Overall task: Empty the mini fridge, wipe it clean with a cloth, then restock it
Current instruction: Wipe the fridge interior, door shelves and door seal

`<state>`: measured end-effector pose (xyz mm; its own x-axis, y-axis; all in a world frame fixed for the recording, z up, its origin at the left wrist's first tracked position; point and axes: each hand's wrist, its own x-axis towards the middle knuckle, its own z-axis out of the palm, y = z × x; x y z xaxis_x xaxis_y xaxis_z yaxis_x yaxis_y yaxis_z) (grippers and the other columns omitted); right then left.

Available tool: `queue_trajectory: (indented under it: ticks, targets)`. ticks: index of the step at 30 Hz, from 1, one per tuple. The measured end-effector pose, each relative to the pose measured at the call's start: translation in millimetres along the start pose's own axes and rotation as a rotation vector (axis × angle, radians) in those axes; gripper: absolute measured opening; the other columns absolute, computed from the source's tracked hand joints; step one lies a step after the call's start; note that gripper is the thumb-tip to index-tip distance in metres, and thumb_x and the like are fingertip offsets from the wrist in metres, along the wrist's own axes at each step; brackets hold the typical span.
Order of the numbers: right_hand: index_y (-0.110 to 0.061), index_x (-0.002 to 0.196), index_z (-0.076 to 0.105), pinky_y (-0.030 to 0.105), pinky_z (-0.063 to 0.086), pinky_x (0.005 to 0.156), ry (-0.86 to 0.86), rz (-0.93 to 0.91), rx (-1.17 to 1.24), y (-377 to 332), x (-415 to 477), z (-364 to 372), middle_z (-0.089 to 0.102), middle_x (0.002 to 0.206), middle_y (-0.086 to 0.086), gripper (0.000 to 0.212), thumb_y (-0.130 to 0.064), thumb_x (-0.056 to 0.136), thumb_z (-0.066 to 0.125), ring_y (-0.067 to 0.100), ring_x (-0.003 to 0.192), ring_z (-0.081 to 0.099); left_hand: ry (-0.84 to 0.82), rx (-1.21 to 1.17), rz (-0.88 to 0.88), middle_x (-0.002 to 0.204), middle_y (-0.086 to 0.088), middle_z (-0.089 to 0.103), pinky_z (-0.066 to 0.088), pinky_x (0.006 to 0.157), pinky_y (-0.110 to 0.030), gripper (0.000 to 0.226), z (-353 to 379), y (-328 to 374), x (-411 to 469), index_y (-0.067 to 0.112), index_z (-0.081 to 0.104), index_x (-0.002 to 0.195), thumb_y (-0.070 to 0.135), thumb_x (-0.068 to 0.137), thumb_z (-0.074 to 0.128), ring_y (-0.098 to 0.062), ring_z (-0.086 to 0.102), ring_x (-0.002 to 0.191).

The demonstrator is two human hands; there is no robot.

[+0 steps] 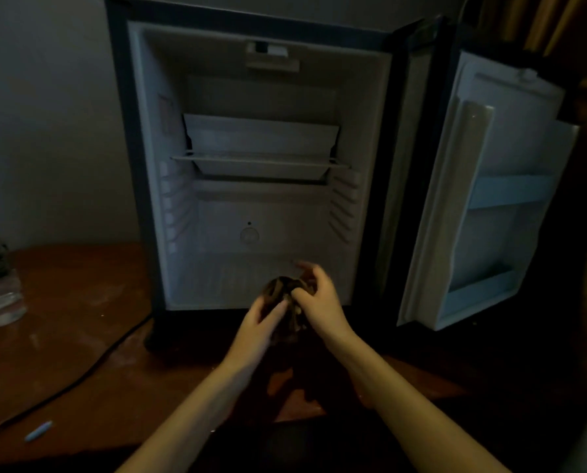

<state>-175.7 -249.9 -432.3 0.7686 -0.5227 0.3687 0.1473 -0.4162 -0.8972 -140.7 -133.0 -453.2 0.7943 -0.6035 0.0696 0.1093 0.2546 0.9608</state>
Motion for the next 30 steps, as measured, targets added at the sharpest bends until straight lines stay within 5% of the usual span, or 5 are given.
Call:
queue_trajectory:
  ticks: [5, 12, 15, 20, 30]
  targets:
    - [-0.014, 0.100, 0.052, 0.018, 0.047, 0.053, 0.037, 0.343, 0.300, -15, -1, 43, 0.061, 0.091, 0.005, 0.018, -0.001, 0.089, 0.057, 0.014, 0.077, 0.062, 0.053, 0.103, 0.130, 0.112, 0.003, 0.067, 0.053, 0.082, -0.023, 0.021, -31, 0, 5, 0.029, 0.058, 0.114, 0.021, 0.094, 0.059, -0.010, 0.064, 0.103]
    - [-0.008, 0.096, 0.058, 0.018, 0.051, 0.061, 0.009, 0.351, 0.343, -10, -8, 65, 0.065, 0.085, 0.004, 0.004, -0.009, 0.093, 0.060, 0.014, 0.078, 0.066, 0.175, 0.302, 0.191, 0.115, -0.007, 0.063, 0.054, 0.088, -0.035, 0.034, -61, -10, 25, 0.013, 0.057, 0.128, 0.012, 0.094, 0.060, -0.022, 0.061, 0.107]
    - [-0.015, 0.105, 0.063, 0.015, 0.051, 0.075, 0.170, 0.191, 0.213, 14, 1, 55, 0.067, 0.099, -0.003, 0.011, -0.014, 0.094, 0.059, 0.019, 0.099, 0.065, 0.149, 0.337, 0.206, 0.114, -0.003, 0.063, 0.047, 0.076, -0.018, 0.035, -61, -4, 49, 0.010, 0.058, 0.128, 0.007, 0.093, 0.059, -0.015, 0.059, 0.105]
    - [-0.019, 0.142, 0.037, 0.028, 0.026, 0.115, 0.644, -0.265, -0.459, 62, 33, 20, 0.025, 0.152, 0.000, 0.044, -0.015, 0.100, 0.049, 0.015, 0.141, 0.028, 0.127, 0.375, 0.266, 0.136, -0.005, 0.055, 0.040, 0.107, -0.035, 0.047, -52, 11, 116, 0.011, 0.051, 0.138, 0.006, 0.092, 0.060, -0.021, 0.050, 0.126]
    - [-0.039, 0.152, -0.005, 0.030, 0.008, 0.121, 0.745, -0.474, -0.625, 99, 87, -12, -0.009, 0.159, -0.021, 0.068, -0.027, 0.098, 0.036, 0.011, 0.149, 0.005, 0.140, 0.348, 0.350, 0.124, -0.017, 0.063, 0.041, 0.092, -0.019, 0.034, 38, -12, 261, 0.001, 0.061, 0.125, -0.001, 0.092, 0.057, -0.026, 0.057, 0.116]
